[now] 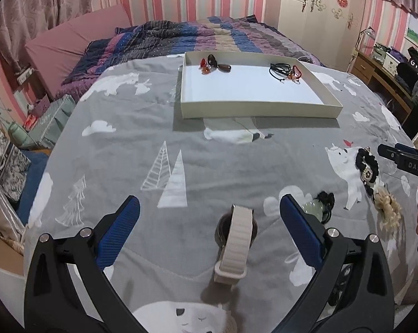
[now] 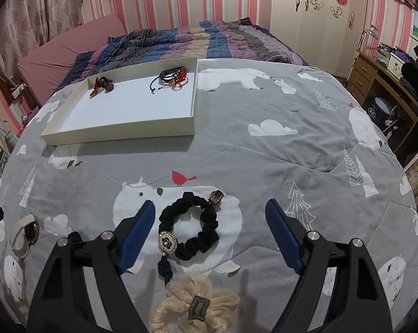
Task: Organize jewelry
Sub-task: 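Withdraw both tools from the tray toward the cream watch and beaded bracelet, then grasp the cream watch with the left tool while the right tool grasps the black beaded bracelet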
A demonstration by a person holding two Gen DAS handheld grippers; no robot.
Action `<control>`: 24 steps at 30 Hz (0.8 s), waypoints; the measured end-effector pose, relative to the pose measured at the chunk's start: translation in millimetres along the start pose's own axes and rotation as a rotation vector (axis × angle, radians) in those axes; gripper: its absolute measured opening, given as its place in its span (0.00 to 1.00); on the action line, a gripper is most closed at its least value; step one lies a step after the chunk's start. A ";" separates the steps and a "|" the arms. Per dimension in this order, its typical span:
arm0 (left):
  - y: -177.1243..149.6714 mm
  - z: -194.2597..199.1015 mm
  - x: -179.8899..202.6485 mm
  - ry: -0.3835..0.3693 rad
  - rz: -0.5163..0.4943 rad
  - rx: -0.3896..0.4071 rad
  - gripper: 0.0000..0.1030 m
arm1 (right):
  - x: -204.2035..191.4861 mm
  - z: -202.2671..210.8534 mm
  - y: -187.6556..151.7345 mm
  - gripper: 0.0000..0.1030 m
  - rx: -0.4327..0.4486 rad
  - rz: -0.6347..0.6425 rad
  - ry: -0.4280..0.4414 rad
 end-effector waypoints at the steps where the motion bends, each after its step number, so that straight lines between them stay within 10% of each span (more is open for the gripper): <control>1: -2.5 -0.6 0.2 0.000 0.000 -0.004 0.97 | -0.6 -0.2 -1.0 0.79 0.002 0.006 -0.006; 13: -36.6 -19.8 17.1 -0.062 -0.025 -0.074 0.96 | 8.7 -11.4 -16.1 0.79 -0.028 0.024 -0.056; 24: -42.7 -26.0 21.2 -0.068 -0.038 -0.100 0.68 | 15.1 -20.9 -19.4 0.72 -0.043 0.018 -0.074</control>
Point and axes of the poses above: each gripper's, at about its wrist camera, not at the fingertips, and z roughly against the way its jaws point, x to its right, y to its top, the point moved 8 cm from there along -z, roughly the way its jaws point, and after that the axes turned 4 degrees about -z, right-handed, at the moved point
